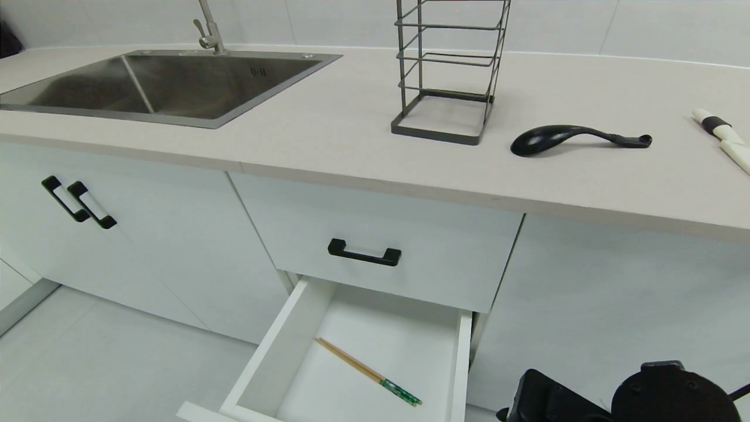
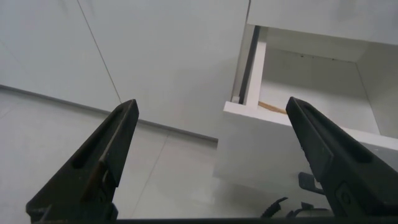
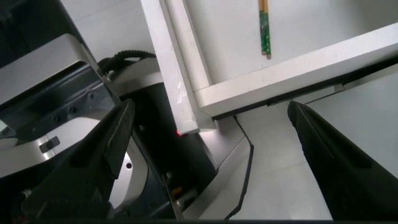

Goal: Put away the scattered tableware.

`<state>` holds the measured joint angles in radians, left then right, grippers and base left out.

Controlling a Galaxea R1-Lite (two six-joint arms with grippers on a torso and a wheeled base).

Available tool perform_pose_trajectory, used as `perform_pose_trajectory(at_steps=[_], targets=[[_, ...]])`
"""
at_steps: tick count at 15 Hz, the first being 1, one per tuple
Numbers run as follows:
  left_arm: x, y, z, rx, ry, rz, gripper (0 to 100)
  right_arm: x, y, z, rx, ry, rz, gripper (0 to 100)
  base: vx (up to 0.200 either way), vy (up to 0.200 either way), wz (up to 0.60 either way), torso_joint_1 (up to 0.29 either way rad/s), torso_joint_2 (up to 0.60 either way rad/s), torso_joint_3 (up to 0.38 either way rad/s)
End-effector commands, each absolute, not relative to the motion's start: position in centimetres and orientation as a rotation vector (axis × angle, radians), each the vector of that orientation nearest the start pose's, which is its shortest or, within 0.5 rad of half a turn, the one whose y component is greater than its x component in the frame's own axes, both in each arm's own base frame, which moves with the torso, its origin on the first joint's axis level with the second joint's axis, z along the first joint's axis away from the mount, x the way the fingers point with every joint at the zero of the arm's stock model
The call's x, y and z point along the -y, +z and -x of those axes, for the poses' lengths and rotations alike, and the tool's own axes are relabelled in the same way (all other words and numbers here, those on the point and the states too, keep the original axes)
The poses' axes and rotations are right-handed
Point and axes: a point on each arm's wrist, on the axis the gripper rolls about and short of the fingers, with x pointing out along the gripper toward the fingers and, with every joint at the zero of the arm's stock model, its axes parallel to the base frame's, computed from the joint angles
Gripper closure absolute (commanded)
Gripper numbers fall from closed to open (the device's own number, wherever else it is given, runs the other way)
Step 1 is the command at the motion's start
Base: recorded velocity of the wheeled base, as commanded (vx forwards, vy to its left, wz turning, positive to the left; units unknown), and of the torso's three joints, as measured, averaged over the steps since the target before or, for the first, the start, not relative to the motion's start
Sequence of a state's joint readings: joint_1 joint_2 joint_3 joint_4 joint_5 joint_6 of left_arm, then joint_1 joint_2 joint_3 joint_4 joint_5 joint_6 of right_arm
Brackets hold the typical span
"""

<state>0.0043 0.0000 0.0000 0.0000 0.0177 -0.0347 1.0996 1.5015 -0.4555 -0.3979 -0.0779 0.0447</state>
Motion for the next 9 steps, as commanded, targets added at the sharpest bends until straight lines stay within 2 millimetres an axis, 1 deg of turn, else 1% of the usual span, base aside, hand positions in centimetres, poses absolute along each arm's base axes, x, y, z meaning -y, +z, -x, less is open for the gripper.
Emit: perform_pose_trajectory(at_steps=[1,3,9], targets=[[-0.03,7.56,2.28,0.002,0.023,0.035,0,-19.04,12.30,-9.85,-0.588,0.972,0.339,0,0.000,0.000,0.00,0.198,-0.55,-0.300],[-0.03,7.56,2.28,0.002,0.023,0.035,0,-19.05,12.27,-9.85,-0.590,0.974,0.340,0,0.000,0.000,0.00,0.168,-0.55,-0.286],[-0.03,7.56,2.28,0.002,0.023,0.034,0,-19.39,12.06,-9.91,-0.600,0.976,0.349,0,0.000,0.000,0.00,0.185,-0.48,-0.286]])
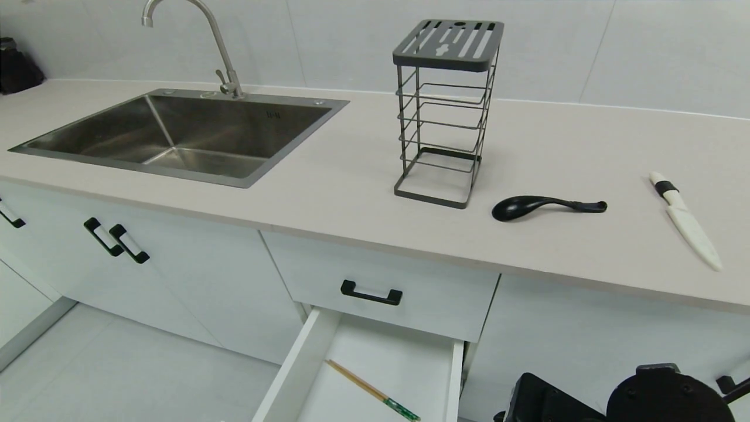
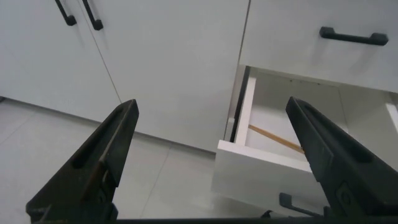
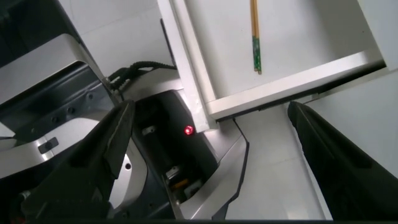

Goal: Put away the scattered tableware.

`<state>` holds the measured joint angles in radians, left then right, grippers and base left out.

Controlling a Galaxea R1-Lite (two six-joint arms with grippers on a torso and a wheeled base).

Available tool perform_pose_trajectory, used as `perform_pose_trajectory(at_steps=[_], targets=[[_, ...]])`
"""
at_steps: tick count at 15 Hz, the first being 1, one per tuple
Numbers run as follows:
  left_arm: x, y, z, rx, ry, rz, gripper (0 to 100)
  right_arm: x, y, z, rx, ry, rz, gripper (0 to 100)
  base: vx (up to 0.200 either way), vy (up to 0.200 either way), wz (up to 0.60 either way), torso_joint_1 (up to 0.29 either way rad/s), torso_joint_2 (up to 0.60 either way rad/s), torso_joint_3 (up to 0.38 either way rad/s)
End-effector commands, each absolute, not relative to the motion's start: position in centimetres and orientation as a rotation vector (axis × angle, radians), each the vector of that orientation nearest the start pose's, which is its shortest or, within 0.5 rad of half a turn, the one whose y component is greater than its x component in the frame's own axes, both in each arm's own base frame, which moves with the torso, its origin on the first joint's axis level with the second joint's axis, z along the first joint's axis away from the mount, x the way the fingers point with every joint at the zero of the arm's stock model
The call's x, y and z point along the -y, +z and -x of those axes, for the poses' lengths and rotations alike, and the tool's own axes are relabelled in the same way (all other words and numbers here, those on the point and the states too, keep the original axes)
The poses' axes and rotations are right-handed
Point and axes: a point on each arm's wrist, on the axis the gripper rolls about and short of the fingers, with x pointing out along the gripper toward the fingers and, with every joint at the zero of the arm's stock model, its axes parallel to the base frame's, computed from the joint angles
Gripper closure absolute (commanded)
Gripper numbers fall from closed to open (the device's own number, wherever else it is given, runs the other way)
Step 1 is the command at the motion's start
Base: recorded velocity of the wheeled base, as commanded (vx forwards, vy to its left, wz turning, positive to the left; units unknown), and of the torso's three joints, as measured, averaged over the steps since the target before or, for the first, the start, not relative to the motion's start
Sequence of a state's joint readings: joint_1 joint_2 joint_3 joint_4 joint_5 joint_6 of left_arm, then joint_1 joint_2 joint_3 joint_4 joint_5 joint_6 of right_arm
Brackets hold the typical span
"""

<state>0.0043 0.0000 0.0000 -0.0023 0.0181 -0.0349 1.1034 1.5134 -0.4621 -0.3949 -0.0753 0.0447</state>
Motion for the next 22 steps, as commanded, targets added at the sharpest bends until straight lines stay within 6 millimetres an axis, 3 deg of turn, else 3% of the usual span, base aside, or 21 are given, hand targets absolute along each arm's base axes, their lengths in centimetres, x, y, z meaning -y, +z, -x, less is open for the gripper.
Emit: perform_pose_trajectory(at_steps=[1,9,16,22], targets=[[0.0,7.6,2.3,0.002,0.023,0.035,0,-19.5,12.0,-9.9,-0.604,0.977,0.352,0,0.000,0.000,0.00,0.193,-0.47,-0.276],[0.0,7.6,2.3,0.002,0.023,0.035,0,-20.1,11.6,-10.2,-0.621,0.980,0.358,0,0.000,0.000,0.00,0.221,-0.49,-0.281],[0.0,7.6,2.3,0.002,0.023,0.035,0,-23.6,13.8,-12.7,-0.678,1.067,0.338,0,0.000,0.000,0.00,0.257,-0.55,-0.297],[0.0,7.6,2.3,0.002,0.023,0.035,0,-23.6,12.5,-13.6,-0.718,1.077,0.352,0,0.000,0.000,0.00,0.151,-0.31,-0.164]])
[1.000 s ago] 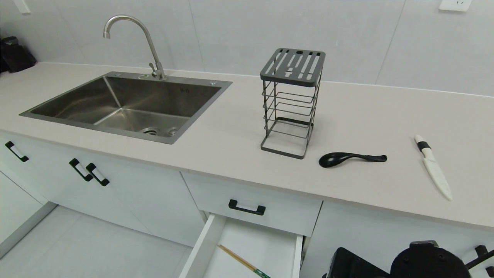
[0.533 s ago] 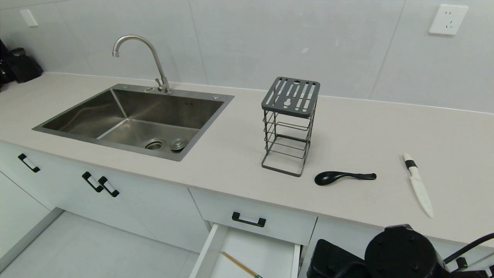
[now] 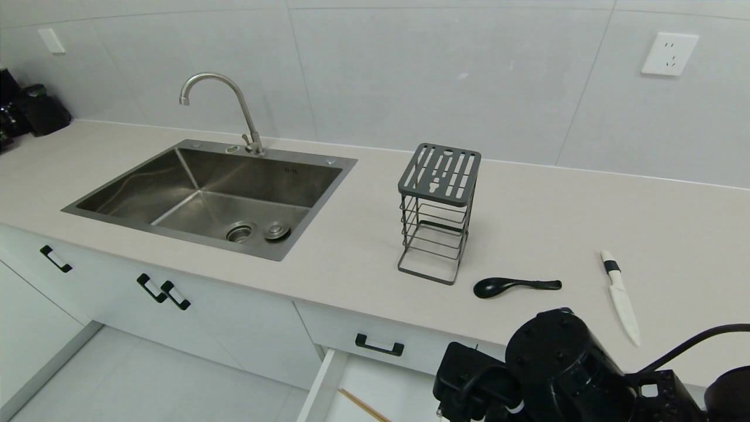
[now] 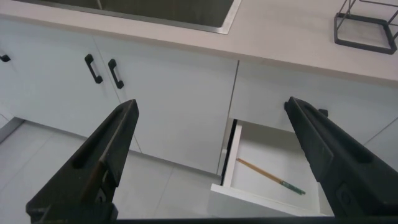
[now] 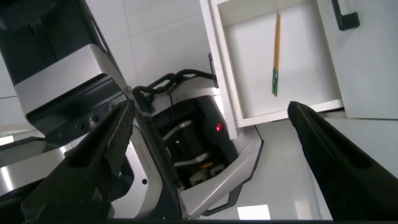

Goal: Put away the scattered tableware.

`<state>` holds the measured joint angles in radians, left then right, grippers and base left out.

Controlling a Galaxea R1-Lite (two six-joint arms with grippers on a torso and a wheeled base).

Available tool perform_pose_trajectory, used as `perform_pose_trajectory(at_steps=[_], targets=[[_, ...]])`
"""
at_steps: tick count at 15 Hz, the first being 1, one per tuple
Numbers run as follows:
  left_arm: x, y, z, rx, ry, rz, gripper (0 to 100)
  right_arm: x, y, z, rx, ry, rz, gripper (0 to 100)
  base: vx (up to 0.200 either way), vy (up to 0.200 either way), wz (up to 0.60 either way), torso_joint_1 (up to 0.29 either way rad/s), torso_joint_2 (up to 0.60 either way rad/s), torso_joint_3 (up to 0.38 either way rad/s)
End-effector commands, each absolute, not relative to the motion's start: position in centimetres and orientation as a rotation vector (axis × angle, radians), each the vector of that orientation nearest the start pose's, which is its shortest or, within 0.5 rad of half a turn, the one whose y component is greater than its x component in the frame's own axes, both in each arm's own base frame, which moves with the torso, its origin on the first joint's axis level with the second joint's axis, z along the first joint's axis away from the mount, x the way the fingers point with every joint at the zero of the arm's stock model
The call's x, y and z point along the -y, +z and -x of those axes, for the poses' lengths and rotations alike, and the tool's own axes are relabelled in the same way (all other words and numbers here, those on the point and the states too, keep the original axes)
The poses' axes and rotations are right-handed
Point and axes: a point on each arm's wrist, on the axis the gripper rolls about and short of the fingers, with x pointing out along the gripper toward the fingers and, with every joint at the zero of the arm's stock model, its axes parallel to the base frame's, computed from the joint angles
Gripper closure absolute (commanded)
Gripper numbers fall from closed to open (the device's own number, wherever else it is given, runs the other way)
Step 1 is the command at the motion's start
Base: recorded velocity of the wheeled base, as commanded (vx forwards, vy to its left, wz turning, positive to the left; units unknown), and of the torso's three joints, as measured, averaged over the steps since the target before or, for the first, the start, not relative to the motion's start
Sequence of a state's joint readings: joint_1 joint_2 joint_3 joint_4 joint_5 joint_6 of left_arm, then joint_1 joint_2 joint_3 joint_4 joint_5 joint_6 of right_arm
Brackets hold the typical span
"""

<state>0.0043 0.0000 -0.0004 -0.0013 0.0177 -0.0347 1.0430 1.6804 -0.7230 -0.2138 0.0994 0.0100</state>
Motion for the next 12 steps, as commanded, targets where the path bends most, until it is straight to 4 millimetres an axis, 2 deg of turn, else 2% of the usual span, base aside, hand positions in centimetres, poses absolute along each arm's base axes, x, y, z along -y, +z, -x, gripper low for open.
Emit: perform_pose_trajectory(at_steps=[1,6,10,11,12], targets=[[0.0,7.6,2.3,0.002,0.023,0.034,0,-23.5,12.0,-14.0,-0.734,1.061,0.354,0,0.000,0.000,0.00,0.000,0.00,0.000],[0.0,7.6,2.3,0.002,0.023,0.035,0,-23.6,10.9,-15.8,-0.734,1.015,0.332,0,0.000,0.000,0.00,0.000,0.00,0.000],[0.0,7.6,2.3,0.002,0.023,0.035,0,-18.7,10.6,-17.9,-0.740,0.847,0.318,0,0.000,0.000,0.00,0.000,0.00,0.000],[0.0,7.6,2.3,0.002,0.023,0.034,0,-16.0,11.1,-20.0,-0.674,0.771,0.373,0,0.000,0.000,0.00,0.000,0.00,0.000],[0.0,7.6,2.3,0.002,0.023,0.035,0,-14.7,11.5,-21.3,-0.614,0.731,0.402,0,0.000,0.000,0.00,0.000,0.00,0.000]])
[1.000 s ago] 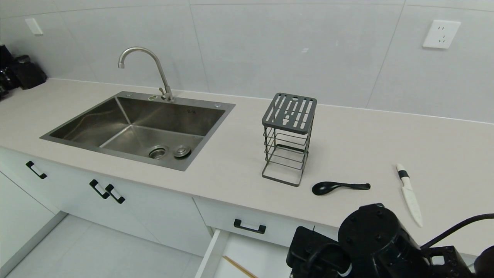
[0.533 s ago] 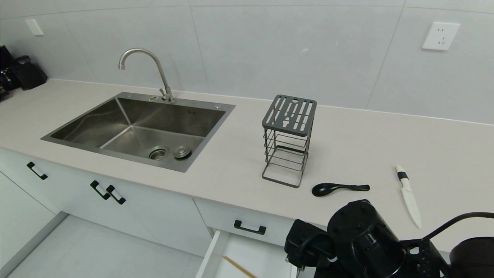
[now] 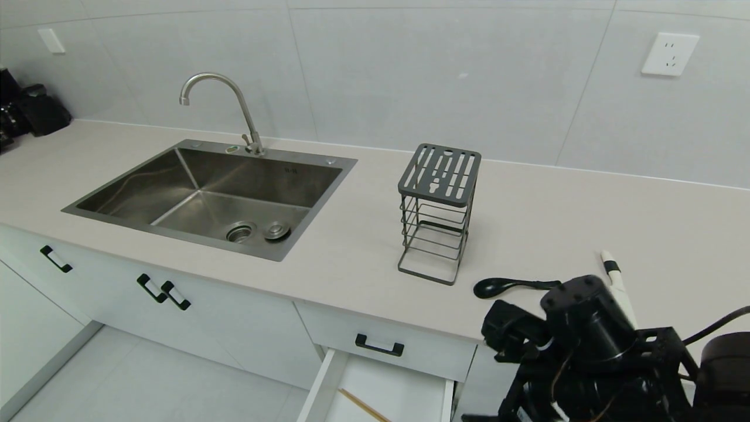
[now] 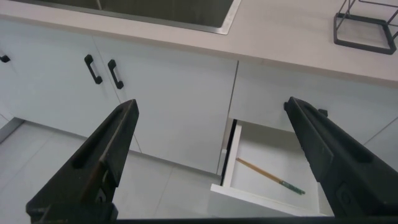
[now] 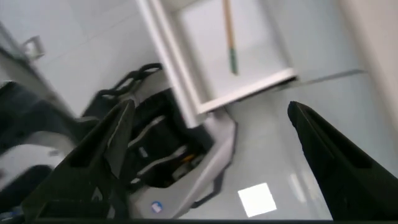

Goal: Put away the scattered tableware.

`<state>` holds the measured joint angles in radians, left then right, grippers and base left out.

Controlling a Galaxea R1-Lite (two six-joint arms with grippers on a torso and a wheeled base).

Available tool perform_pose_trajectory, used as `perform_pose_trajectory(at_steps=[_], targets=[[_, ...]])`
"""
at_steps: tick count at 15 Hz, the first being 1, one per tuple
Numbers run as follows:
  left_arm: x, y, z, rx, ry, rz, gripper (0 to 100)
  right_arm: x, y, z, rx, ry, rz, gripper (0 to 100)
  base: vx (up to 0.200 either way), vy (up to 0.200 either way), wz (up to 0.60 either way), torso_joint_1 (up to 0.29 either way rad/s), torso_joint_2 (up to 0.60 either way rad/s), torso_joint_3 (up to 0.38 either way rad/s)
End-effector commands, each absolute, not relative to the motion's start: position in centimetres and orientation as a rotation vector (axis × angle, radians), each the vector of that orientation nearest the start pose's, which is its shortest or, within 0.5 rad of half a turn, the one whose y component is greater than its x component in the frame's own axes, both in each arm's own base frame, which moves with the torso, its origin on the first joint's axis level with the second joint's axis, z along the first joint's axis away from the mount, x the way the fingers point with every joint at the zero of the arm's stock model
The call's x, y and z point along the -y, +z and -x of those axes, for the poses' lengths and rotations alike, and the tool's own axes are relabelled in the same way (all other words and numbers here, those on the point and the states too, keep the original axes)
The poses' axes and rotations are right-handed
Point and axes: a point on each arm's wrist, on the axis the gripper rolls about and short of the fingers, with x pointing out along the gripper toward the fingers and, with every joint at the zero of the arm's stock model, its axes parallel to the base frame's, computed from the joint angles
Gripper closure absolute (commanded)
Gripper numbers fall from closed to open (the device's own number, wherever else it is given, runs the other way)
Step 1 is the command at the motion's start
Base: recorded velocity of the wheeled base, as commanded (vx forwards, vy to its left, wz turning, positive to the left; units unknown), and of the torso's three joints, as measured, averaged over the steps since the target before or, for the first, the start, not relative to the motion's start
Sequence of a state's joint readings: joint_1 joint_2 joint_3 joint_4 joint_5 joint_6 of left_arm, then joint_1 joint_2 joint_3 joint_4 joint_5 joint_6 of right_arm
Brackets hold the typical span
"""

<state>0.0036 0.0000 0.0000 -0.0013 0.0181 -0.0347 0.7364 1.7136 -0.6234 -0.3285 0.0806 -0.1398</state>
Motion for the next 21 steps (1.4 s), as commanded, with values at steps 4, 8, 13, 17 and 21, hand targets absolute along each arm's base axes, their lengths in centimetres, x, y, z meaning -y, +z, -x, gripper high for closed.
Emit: perform_pose_trajectory(at_steps=[4,8,13,17,21], targets=[[0.0,7.6,2.3,0.002,0.023,0.035,0,-13.4,11.9,-22.4,-0.587,0.669,0.385,0,0.000,0.000,0.00,0.000,0.00,0.000],[0.0,7.6,2.3,0.002,0.023,0.035,0,-11.1,12.7,-24.9,-0.556,0.564,0.373,0,0.000,0.000,0.00,0.000,0.00,0.000],[0.0,7.6,2.3,0.002,0.023,0.035,0,-10.3,11.9,-26.8,-0.552,0.541,0.389,0,0.000,0.000,0.00,0.000,0.00,0.000],[0.0,7.6,2.3,0.002,0.023,0.035,0,-10.0,11.0,-30.0,-0.556,0.526,0.373,0,0.000,0.000,0.00,0.000,0.00,0.000],[0.0,7.6,2.3,0.002,0.023,0.035,0,-8.8,9.7,-32.4,-0.509,0.581,0.390,0,0.000,0.000,0.00,0.000,0.00,0.000]])
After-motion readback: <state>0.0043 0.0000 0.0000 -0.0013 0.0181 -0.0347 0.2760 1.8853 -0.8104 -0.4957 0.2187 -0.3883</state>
